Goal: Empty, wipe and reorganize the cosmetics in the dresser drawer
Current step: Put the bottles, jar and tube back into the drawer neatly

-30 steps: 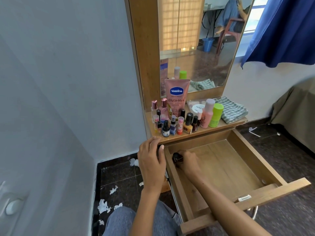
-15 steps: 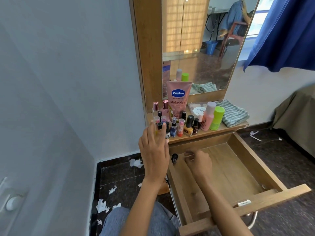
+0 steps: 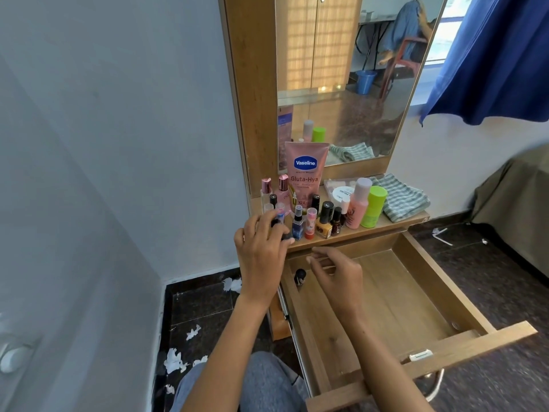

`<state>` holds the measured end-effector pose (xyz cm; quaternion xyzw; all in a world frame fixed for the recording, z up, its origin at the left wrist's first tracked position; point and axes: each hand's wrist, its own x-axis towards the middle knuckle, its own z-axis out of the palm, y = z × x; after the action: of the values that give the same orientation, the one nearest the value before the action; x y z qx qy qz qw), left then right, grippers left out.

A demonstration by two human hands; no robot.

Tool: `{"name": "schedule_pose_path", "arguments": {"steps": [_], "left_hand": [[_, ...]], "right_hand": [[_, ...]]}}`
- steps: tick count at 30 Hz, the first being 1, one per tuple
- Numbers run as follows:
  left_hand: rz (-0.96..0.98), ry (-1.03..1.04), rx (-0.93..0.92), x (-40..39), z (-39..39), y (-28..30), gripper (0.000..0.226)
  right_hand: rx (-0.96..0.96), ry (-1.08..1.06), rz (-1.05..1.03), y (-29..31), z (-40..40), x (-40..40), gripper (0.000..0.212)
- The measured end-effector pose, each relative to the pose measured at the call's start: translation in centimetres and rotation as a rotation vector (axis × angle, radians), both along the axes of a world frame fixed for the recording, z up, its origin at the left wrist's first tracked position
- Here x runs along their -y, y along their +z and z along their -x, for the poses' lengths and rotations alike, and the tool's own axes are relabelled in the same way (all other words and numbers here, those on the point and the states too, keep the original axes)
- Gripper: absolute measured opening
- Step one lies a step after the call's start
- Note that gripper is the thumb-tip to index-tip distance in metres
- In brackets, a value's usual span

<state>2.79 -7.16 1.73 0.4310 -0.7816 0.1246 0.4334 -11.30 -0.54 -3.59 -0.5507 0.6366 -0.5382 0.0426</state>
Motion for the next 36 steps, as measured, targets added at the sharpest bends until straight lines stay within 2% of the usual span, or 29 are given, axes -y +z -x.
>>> {"name": "schedule_pose_path", "arguments": {"steps": [4,7,10,13,16,20,27,36], "left_hand": [[0.007,-0.111,-0.077,-2.5,-0.3,-0.4,0.018],[-0.067,-0.173,-0.110,-4.3,-0.2,-1.1,0.016],[-0.170,-0.194,-0.137,-5.0,0.1,-1.6,0.024],[-0.288,-0.149,-0.180,-4.9,-0.1,-2.0,0.041],[-0.339,-0.083,-0.176,-4.5,-0.7,-2.6,0.036],[-0.362,-0.041,-0.161,-4.1,-1.1,-3.1,0.028],[-0.367,-0.034,-0.178,-4.1,-1.1,-3.8,0.022],[-0.356,-0.019,-0.185,-4.0,-1.1,-4.0,0.022]], "right_hand": [[-0.039,0.091,0.049,0.3,-0.5,-0.1,0.040],[-0.080,0.170,0.037,0.2,-0.7,-0.2,0.032],[-0.147,0.111,-0.036,-0.2,-0.5,-0.4,0.026],[-0.091,-0.058,-0.284,-1.0,0.8,-0.3,0.029],[-0.028,-0.146,-0.594,-2.3,1.6,0.2,0.034],[-0.019,-0.105,-0.714,-3.4,1.2,1.3,0.031],[-0.135,-0.066,-0.738,-4.3,0.7,2.3,0.017],[-0.147,-0.030,-0.681,-4.2,0.4,2.2,0.034]]}}
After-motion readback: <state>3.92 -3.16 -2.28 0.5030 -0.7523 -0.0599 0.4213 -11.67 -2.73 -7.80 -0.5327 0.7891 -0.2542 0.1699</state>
